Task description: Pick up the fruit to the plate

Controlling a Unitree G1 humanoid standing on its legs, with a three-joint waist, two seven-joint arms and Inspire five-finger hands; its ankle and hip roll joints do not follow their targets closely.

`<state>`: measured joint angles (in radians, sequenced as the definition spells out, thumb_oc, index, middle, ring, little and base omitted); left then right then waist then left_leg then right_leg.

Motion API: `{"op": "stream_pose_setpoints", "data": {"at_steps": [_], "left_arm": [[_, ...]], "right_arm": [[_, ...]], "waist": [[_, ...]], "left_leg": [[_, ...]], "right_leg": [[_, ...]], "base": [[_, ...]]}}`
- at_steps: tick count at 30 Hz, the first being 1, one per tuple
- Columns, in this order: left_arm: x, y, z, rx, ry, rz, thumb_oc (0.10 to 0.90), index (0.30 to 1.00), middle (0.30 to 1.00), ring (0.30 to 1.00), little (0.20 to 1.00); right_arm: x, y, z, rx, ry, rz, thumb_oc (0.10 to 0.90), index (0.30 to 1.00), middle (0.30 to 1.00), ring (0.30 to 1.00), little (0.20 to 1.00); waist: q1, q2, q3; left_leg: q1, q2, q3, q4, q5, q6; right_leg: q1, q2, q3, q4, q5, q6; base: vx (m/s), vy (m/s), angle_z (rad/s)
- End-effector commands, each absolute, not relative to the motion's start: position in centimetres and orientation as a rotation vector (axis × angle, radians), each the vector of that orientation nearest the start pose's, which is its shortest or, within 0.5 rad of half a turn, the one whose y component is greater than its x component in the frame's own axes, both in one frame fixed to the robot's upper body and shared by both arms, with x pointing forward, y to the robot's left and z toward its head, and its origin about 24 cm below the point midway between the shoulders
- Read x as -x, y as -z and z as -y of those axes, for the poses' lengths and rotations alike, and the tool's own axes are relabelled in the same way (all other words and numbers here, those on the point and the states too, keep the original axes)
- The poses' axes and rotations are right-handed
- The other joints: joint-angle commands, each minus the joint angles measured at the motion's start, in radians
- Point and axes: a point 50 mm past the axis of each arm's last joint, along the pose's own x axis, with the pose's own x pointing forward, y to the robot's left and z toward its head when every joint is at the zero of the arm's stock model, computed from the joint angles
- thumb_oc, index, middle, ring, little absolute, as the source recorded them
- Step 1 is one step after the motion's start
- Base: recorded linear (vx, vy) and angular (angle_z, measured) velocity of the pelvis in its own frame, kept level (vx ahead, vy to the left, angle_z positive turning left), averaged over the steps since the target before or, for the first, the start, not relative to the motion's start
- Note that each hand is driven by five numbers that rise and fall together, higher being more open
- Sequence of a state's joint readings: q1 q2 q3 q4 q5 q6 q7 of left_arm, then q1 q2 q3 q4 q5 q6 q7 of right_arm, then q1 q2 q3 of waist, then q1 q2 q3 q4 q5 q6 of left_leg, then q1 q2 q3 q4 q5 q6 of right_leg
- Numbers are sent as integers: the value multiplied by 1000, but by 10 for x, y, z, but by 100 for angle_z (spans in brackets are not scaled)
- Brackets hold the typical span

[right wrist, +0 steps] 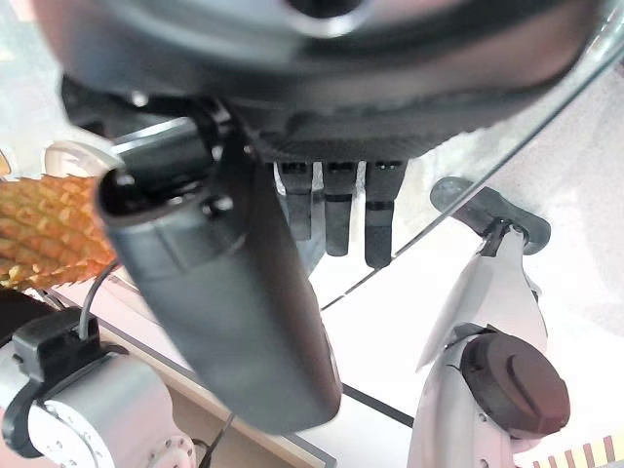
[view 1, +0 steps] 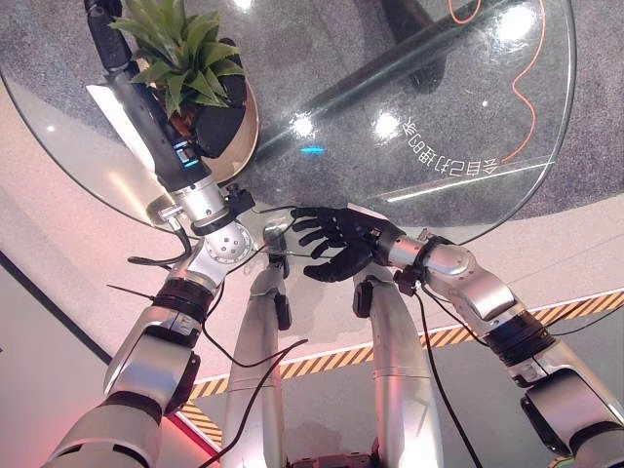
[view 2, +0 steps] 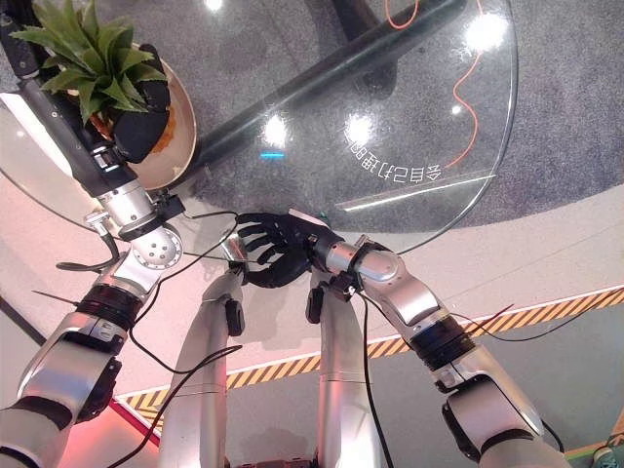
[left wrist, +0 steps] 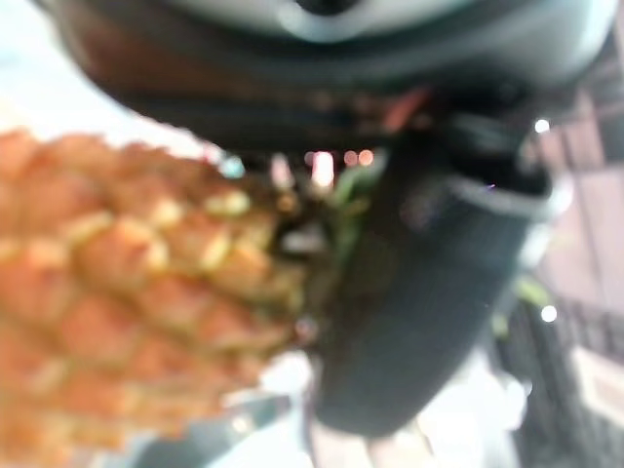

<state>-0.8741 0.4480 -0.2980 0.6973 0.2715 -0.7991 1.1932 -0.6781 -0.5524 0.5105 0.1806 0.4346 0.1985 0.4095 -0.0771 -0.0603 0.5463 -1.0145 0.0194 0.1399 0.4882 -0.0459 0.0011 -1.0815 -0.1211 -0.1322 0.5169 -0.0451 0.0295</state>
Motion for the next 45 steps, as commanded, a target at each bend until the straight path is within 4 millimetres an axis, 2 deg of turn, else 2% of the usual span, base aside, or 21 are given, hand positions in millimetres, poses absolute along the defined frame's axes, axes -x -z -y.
{"op": "stream_pose_setpoints", "data": {"at_steps": [1, 18, 23, 29, 45], "left_arm": [[-326, -250, -174, -54, -613, 1355, 800, 900, 900, 900, 900], [-327, -239, -182, -59, -567, 1256, 800, 900, 900, 900, 900], [-325, -226, -192, -18, -569, 1186, 800, 900, 900, 900, 900], [-316, -197, -201, 57, -574, 1077, 800, 900, 900, 900, 900], [-307, -163, -203, 80, -456, 910, 800, 900, 900, 900, 900]], "right_arm": [[-313, -131, 89, 328, -938, 24, 800, 900, 900, 900, 900], [-310, -130, 85, 304, -941, 44, 800, 900, 900, 900, 900], [-308, -126, 86, 299, -939, 42, 800, 900, 900, 900, 900], [-302, -119, 87, 282, -928, 60, 800, 900, 900, 900, 900], [-295, -113, 96, 264, -907, 64, 800, 900, 900, 900, 900]], "waist": [[33, 7, -26], [48, 20, -26], [54, 25, -26], [69, 30, -26], [86, 39, -26]], "left_leg": [[20, -102, 19, -44, 22, -32], [93, -103, 17, -90, 26, -23], [123, -101, 13, -104, 27, -21], [166, -96, 3, -126, 24, -20], [214, -86, -6, -143, 25, -22]], "right_leg": [[27, 91, -70, -17, 73, 33], [89, 88, -73, -37, 67, 39], [117, 86, -74, -46, 62, 39], [159, 80, -81, -63, 52, 43], [209, 70, -94, -73, 38, 41]], "base": [[0, 0, 0], [-8, -22, 1], [-16, -63, 2], [-21, -91, 2], [-3, -53, -1]]}}
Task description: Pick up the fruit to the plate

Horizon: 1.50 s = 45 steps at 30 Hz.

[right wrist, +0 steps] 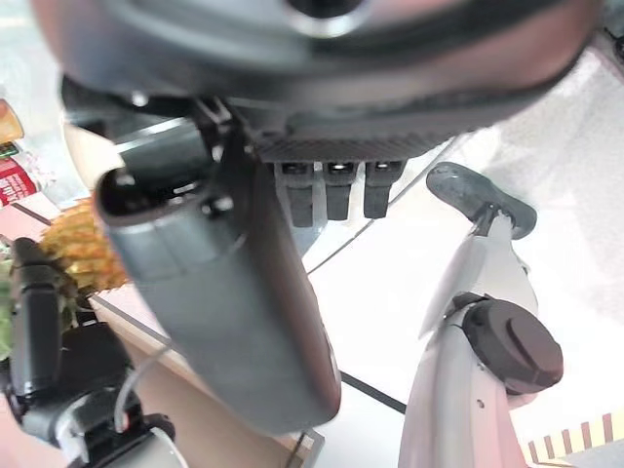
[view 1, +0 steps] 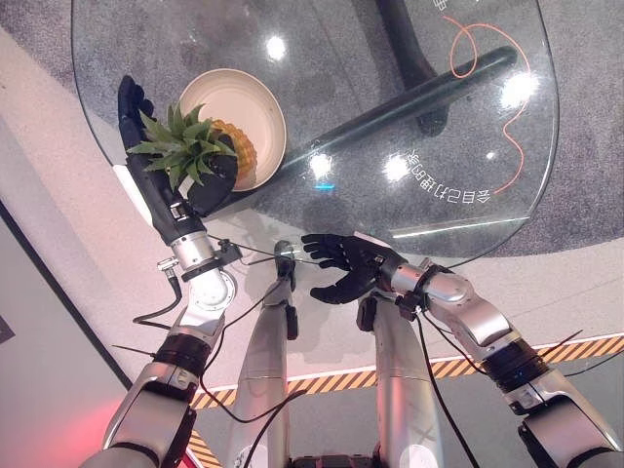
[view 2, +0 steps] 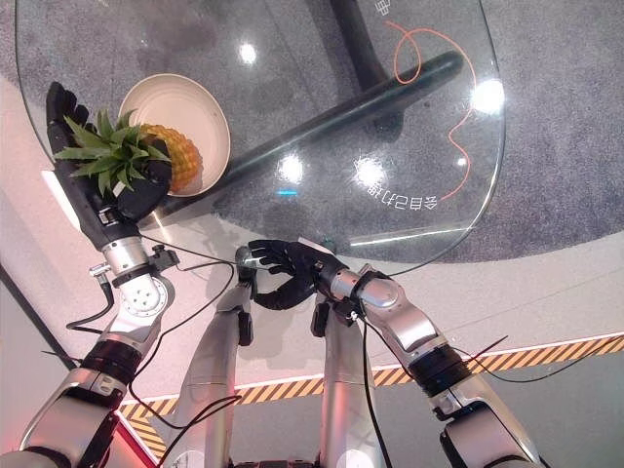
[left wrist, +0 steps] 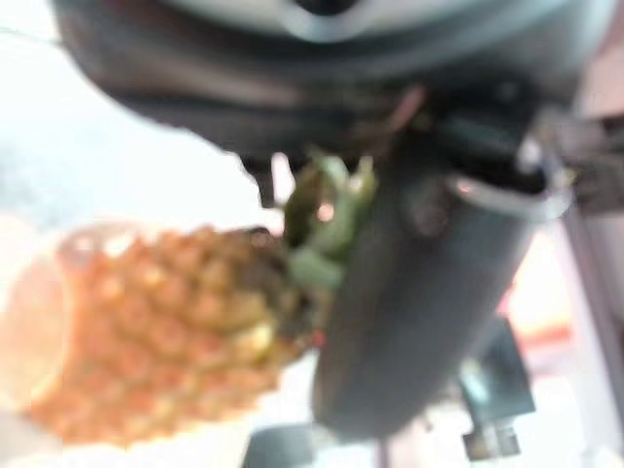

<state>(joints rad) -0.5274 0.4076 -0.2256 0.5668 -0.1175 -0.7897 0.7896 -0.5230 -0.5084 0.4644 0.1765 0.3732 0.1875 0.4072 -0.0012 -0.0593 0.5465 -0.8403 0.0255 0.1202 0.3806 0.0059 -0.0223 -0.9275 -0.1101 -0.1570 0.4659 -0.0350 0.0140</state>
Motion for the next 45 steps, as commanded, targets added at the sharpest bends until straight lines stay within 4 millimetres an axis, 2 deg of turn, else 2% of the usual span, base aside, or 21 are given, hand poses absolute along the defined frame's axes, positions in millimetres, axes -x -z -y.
{"op": "stream_pose_setpoints", "data": {"at_steps": [1, 14, 32, 45], "left_arm": [[-307, -162, -203, 77, -448, 901, 800, 900, 900, 900, 900], [-302, -145, -203, 31, -340, 797, 800, 900, 900, 900, 900], [-296, -139, -204, 28, -320, 769, 800, 900, 900, 900, 900], [-292, -119, -213, 78, -311, 647, 800, 900, 900, 900, 900]], "right_arm": [[-295, -113, 96, 264, -906, 63, 800, 900, 900, 900, 900], [-288, -107, 103, 267, -903, 60, 800, 900, 900, 900, 900], [-283, -100, 109, 271, -908, 49, 800, 900, 900, 900, 900], [-279, -94, 111, 255, -903, 40, 800, 900, 900, 900, 900]], "waist": [[11, 39, -27], [8, 56, -27], [3, 68, -27], [18, 69, -27]], "left_leg": [[42, -92, 13, -37, -26, 2], [50, -87, 15, -40, -20, -2], [55, -85, 20, -29, -23, -1], [141, -86, 16, -29, -40, 8]], "right_leg": [[57, 60, -69, -24, 28, 57], [68, 60, -61, -37, 30, 55], [72, 60, -53, -28, 24, 51], [156, 52, -59, -19, 3, 52]], "base": [[11, -40, 0], [2, 0, -1], [6, 2, -3], [0, -3, 0]]}}
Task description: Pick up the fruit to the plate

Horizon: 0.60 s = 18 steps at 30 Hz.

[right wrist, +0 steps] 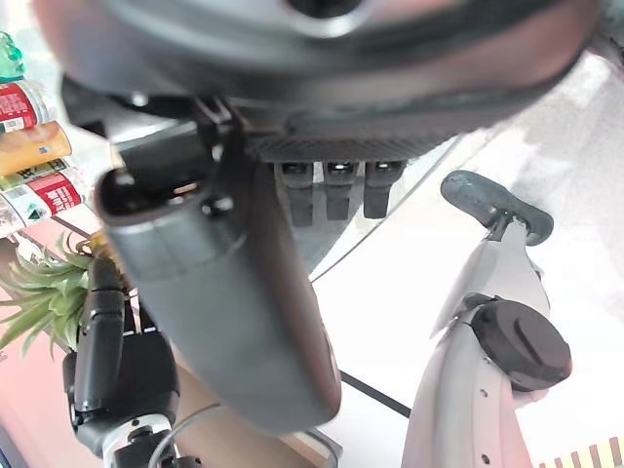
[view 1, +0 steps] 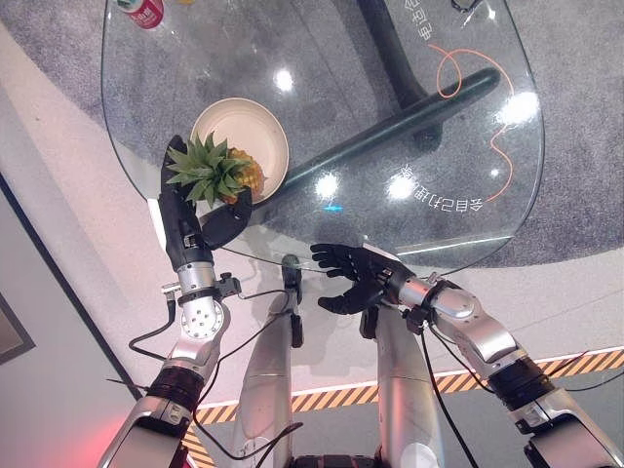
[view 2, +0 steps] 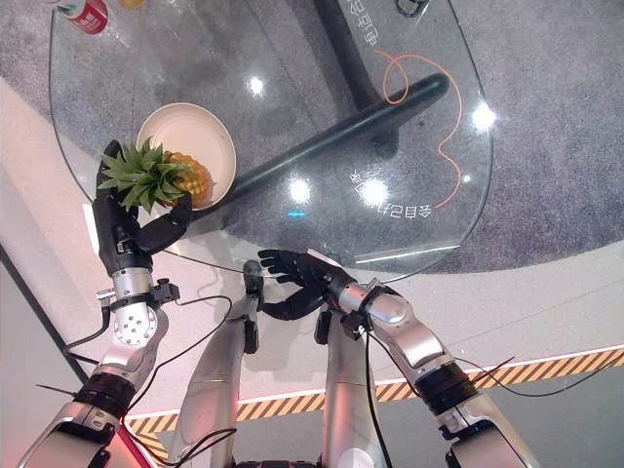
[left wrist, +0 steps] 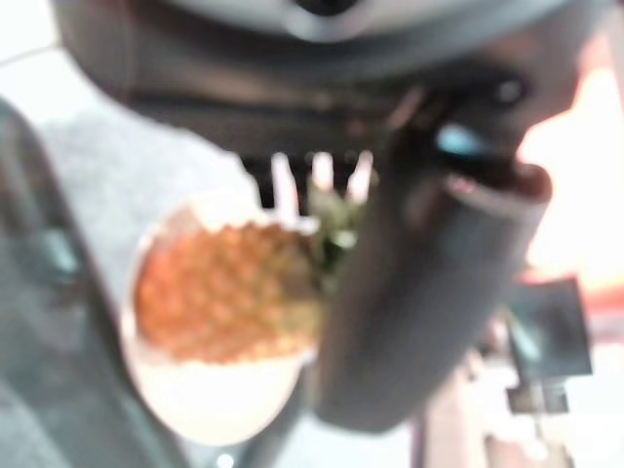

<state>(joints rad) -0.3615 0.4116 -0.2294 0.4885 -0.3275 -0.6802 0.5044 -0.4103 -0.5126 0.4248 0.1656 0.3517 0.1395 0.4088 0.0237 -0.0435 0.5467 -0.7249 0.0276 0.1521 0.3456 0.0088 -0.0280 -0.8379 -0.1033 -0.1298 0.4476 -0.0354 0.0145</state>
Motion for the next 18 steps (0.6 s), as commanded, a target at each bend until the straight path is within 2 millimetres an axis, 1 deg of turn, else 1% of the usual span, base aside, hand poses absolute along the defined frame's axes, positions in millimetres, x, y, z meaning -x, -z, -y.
{"op": "stream_pose_setpoints", "data": {"at_steps": [1, 10, 18], "left_arm": [[-291, -117, -214, 82, -312, 640, 800, 900, 900, 900, 900], [-289, -106, -222, 93, -312, 574, 800, 900, 900, 900, 900], [-285, -95, -229, 109, -326, 521, 800, 900, 900, 900, 900]], "right_arm": [[-279, -94, 111, 255, -903, 39, 800, 900, 900, 900, 900], [-279, -90, 115, 248, -898, 20, 800, 900, 900, 900, 900], [-277, -84, 119, 241, -898, -3, 800, 900, 900, 900, 900]], "waist": [[-6, 53, -27], [2, 48, -27], [7, 40, -27]], "left_leg": [[33, -88, -16, 6, -44, 14], [112, -84, -16, -6, -52, 15], [194, -81, -19, -35, -52, 12]], "right_leg": [[73, 45, -87, -1, 2, 51], [153, 38, -96, -9, -11, 55], [239, 36, -103, -42, -17, 56]], "base": [[0, 0, 0], [0, 0, 0], [0, 0, 0]]}}
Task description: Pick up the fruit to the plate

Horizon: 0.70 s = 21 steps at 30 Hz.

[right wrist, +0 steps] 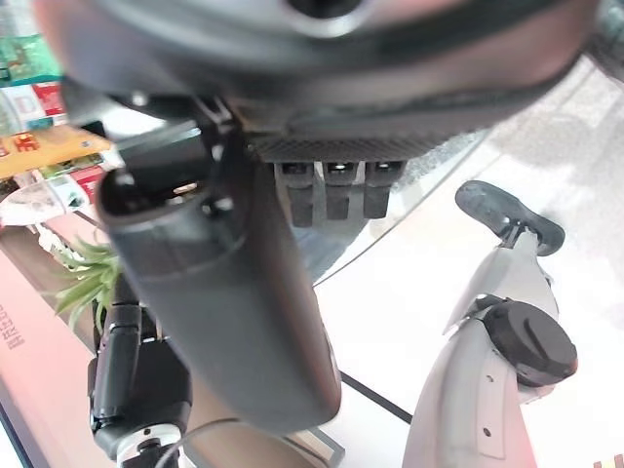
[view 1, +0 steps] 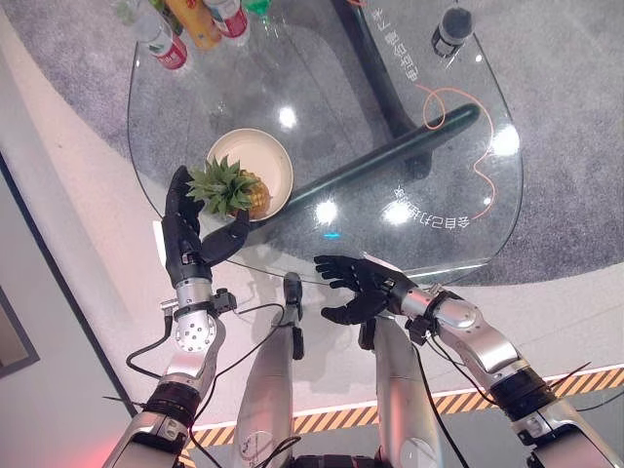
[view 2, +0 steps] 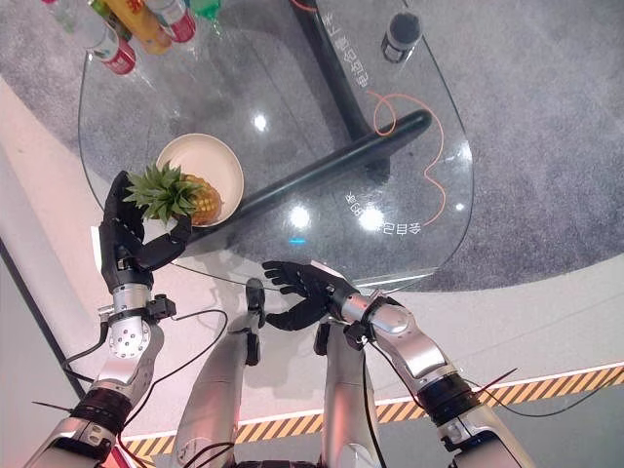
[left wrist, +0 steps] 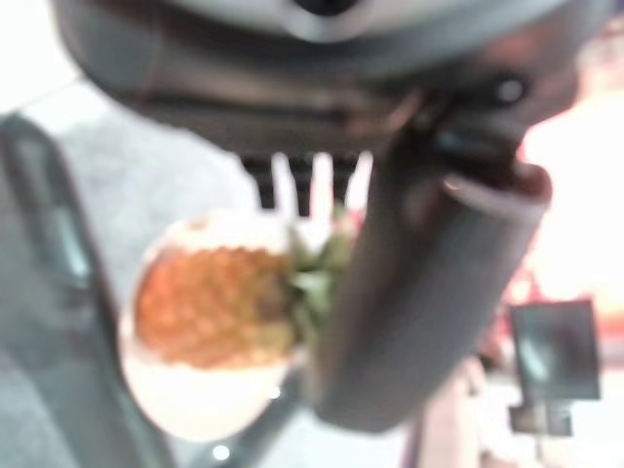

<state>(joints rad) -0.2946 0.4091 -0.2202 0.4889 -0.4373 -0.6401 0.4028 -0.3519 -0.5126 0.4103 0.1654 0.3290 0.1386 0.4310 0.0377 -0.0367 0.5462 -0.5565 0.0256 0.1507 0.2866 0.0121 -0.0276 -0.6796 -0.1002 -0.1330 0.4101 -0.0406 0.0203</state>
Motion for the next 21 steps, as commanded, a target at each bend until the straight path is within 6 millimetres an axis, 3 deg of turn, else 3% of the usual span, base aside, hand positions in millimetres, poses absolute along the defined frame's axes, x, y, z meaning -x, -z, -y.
{"op": "stream_pose_setpoints", "data": {"at_steps": [1, 8, 17, 21], "left_arm": [[-284, -93, -230, 113, -329, 514, 800, 900, 900, 900, 900], [-278, -71, -234, 141, -342, 409, 800, 900, 900, 900, 900], [-255, -24, -245, 163, -362, 176, 800, 900, 900, 900, 900], [-243, -1, -247, 160, -363, 69, 800, 900, 900, 900, 900]], "right_arm": [[-276, -83, 119, 240, -898, -7, 800, 900, 900, 900, 900], [-273, -67, 128, 300, -858, -61, 800, 900, 900, 900, 900], [-257, -50, 142, 274, -837, -114, 800, 900, 900, 900, 900], [-251, -38, 150, 311, -804, -164, 800, 900, 900, 900, 900]], "waist": [[-6, 33, -26], [1, 23, -26], [18, 7, -26], [21, 0, -72]], "left_leg": [[39, -80, -18, 16, -54, 12], [153, -84, -24, -32, -48, 5], [350, -85, -31, -116, -45, -10], [420, -80, -33, -175, -36, -18]], "right_leg": [[94, 34, -100, -12, -12, 51], [221, 30, -110, -73, -11, 54], [456, 37, -129, -199, -7, 53], [546, 37, -136, -273, 4, 55]], "base": [[0, 0, 0], [-13, -8, 3], [-8, -18, 7], [21, -14, 8]]}}
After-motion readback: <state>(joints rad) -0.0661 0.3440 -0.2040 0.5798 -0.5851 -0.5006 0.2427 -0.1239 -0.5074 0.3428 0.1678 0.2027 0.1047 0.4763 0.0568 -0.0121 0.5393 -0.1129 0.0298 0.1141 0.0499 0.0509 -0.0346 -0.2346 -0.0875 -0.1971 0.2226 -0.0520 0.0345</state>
